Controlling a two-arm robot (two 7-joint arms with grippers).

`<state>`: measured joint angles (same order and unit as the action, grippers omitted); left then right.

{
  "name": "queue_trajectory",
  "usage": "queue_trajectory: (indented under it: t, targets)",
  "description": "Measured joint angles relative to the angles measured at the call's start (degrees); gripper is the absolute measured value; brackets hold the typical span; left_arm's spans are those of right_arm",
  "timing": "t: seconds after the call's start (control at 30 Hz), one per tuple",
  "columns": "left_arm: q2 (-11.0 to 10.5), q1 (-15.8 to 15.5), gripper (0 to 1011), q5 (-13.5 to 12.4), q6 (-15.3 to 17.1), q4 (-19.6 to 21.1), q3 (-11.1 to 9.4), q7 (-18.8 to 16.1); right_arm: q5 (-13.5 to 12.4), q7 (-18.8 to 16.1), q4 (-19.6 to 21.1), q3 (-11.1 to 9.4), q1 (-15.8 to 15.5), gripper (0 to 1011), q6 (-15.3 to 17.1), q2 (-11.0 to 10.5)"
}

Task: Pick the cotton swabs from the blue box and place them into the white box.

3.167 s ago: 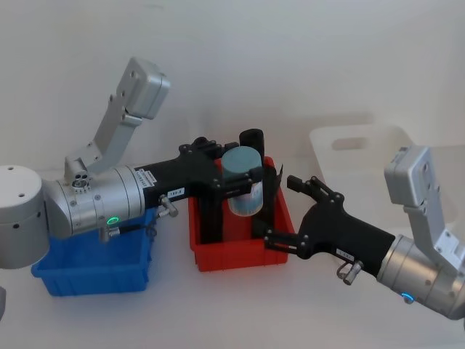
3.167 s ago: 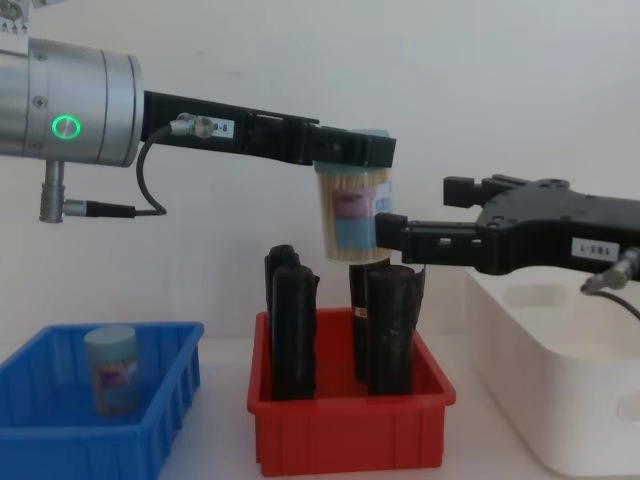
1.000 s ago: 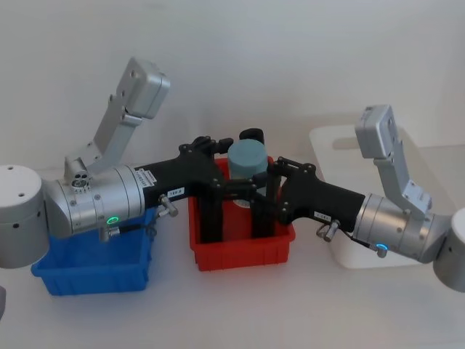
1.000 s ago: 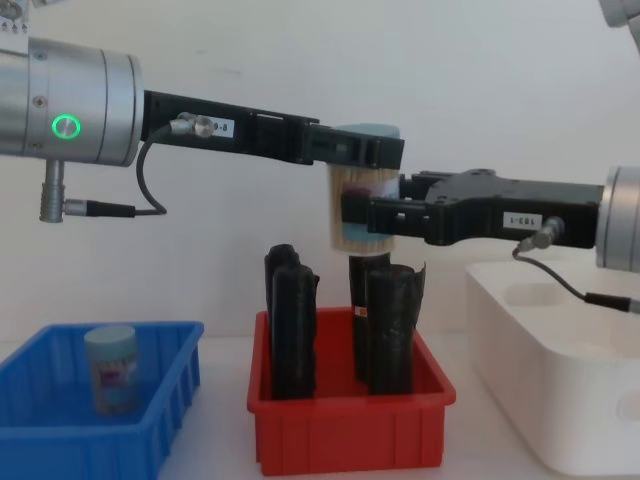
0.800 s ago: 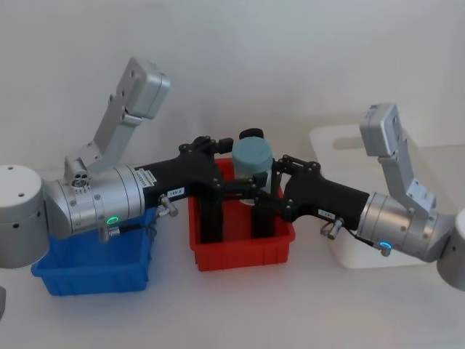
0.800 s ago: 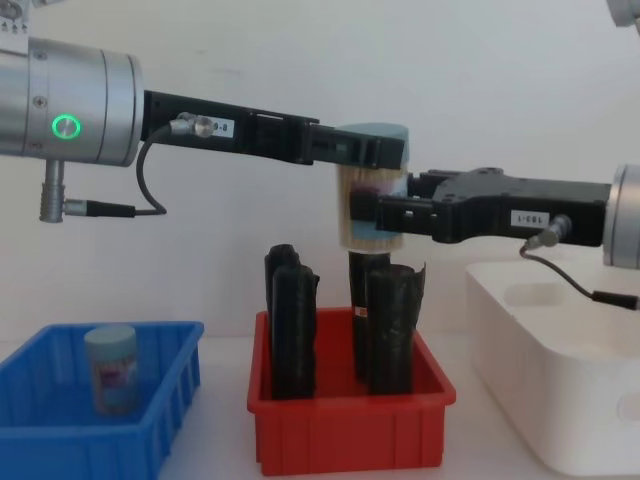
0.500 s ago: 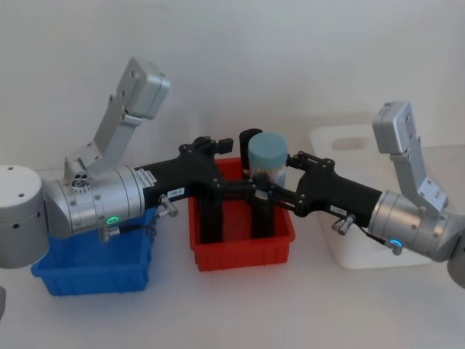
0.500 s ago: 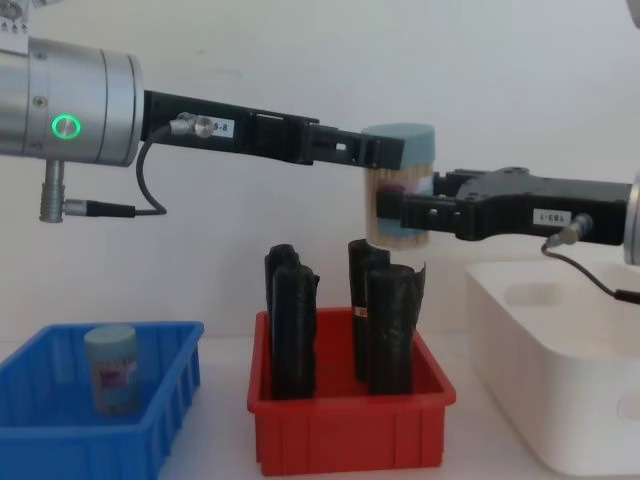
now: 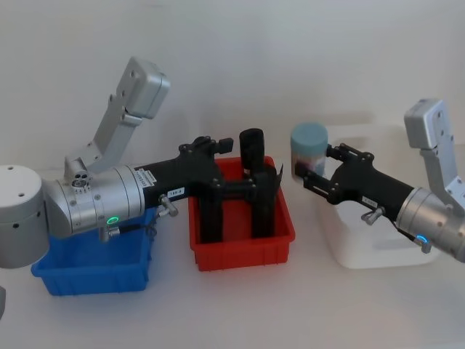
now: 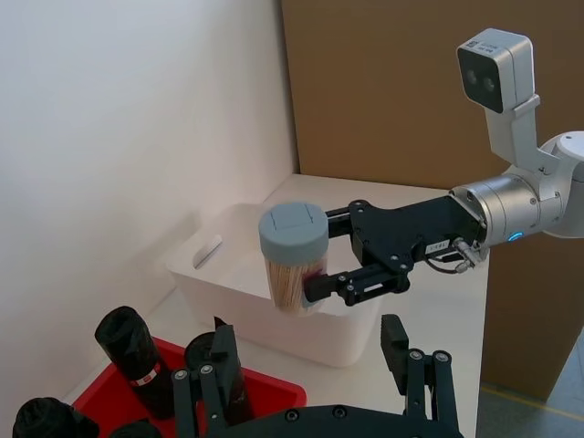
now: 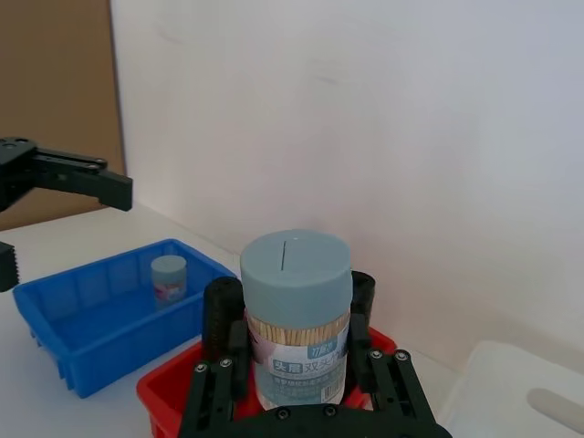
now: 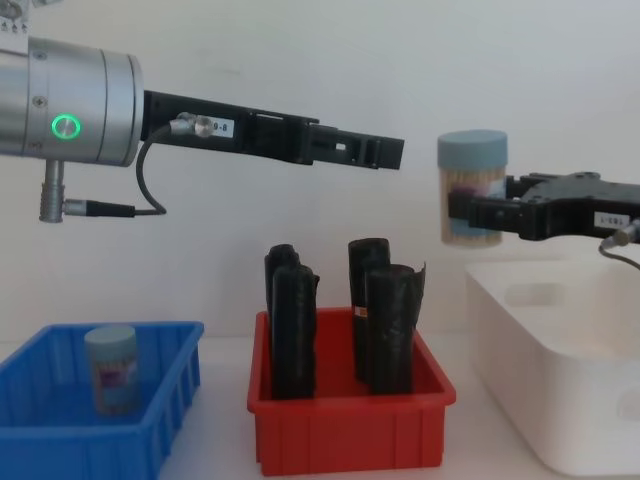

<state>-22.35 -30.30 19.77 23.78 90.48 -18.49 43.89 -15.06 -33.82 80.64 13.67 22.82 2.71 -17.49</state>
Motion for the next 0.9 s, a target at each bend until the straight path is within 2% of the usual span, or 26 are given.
queue_trajectory:
  t: [0.3, 0.6, 0.9]
  targets:
    - [0.0, 0.0, 1000, 0.0, 0.0, 0.0, 0.0, -0.01, -0.22, 5.62, 0.0, -1.37, -0.96, 635, 0.92, -1.25]
    - [0.0, 0.0, 999, 0.0, 0.0, 0.0, 0.0, -0.01, -0.62, 12.12, -1.49, -2.52, -1.35, 635, 4.03, -2.0]
    - [0.0, 0.0, 999, 0.0, 0.0, 0.0, 0.0, -0.01, -0.68, 14.42, -4.1, -2.71, -0.66, 635, 6.43, -1.83]
